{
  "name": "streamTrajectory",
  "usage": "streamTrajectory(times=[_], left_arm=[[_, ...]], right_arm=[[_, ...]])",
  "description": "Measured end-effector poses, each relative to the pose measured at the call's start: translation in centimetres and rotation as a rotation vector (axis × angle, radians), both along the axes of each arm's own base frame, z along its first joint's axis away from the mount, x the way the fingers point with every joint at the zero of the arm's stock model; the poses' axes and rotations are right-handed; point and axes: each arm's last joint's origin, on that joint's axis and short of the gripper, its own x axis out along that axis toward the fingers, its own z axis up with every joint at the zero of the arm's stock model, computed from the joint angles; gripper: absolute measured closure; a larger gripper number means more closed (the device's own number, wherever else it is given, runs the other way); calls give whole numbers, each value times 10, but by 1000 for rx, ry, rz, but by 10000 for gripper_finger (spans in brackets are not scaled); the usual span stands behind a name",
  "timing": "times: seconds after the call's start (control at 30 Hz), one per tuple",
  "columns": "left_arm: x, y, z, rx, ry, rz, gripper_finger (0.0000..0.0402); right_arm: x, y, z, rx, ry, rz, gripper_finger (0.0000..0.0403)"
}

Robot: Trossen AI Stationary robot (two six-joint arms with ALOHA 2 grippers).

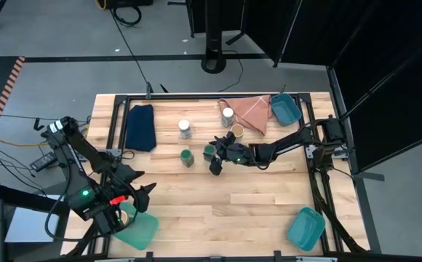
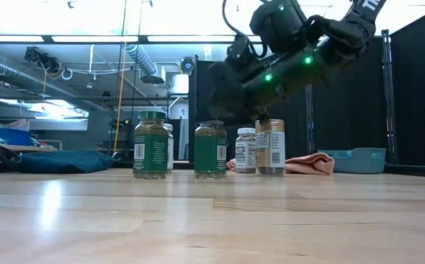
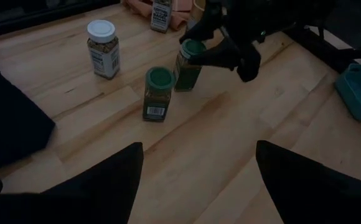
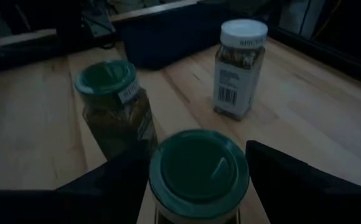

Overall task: Sort spices by type
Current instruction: Put the right green seasoning bottle into the blue bin

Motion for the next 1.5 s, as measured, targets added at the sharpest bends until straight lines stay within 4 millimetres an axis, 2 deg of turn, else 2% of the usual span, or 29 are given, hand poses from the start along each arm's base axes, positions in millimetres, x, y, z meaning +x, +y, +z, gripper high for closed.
streamTrajectory(times=[0.37,0.63,0.93,1.5], left_arm=[[0,0,0,5,-3,0,85],[0,0,0,5,-3,0,85],[0,0,0,7,-3,0,85],[2,3,0,13,1,16,85]], right_arm=[[-1,0,-2,-1,24,2,146],[-2,0,-4,6,43,-2,193],[-2,0,-4,13,45,-7,193],[-1,-9,-3,172,-37,-64,193]])
